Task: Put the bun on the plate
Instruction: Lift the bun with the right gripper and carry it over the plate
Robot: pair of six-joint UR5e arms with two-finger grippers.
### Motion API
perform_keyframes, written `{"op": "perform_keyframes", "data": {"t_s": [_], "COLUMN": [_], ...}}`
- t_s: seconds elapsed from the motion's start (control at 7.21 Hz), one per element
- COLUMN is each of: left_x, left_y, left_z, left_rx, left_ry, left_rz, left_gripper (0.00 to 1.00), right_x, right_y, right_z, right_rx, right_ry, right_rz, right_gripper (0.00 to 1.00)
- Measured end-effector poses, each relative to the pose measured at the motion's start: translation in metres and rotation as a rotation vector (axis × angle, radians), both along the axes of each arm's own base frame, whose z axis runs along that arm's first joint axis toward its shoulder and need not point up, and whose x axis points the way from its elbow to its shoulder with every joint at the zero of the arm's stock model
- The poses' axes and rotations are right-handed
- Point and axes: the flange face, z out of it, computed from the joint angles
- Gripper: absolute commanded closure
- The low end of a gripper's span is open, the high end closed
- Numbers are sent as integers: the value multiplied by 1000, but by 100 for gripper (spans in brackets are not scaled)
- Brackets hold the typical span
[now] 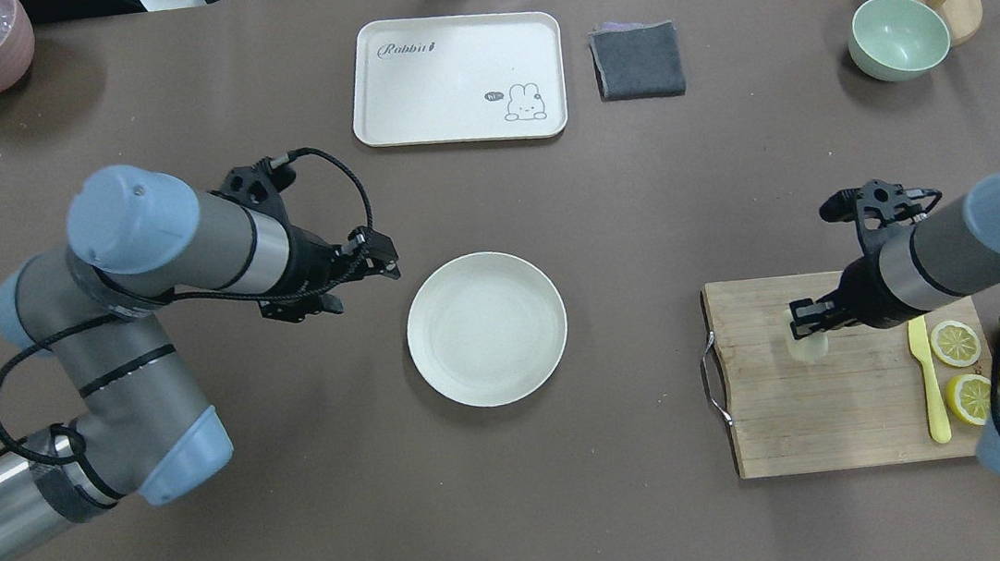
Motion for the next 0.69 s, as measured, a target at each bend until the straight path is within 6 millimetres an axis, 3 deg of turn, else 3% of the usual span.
{"op": "perform_keyframes", "data": {"t_s": [0.14,0.28,0.42,0.69], "left_x": [-39,-74,-106,-164], "left_y": [-7,-16,-24,-35], "left_z": [27,54,76,114], "left_rx": [31,57,75,103], "left_ry": [-20,-43,-58,-82], "left_rz": [30,50,64,77], "left_gripper": [12,12,12,11], "right_x": [-31,-58,-82,-137], "right_y": [-17,-18,-14,-18], "right_z": [-68,-125,-160,-204], "right_rx": [-20,-33,-28,-9], "right_ry": [21,27,24,30], "right_rz": [7,15,17,10], "right_gripper": [100,100,100,98]}}
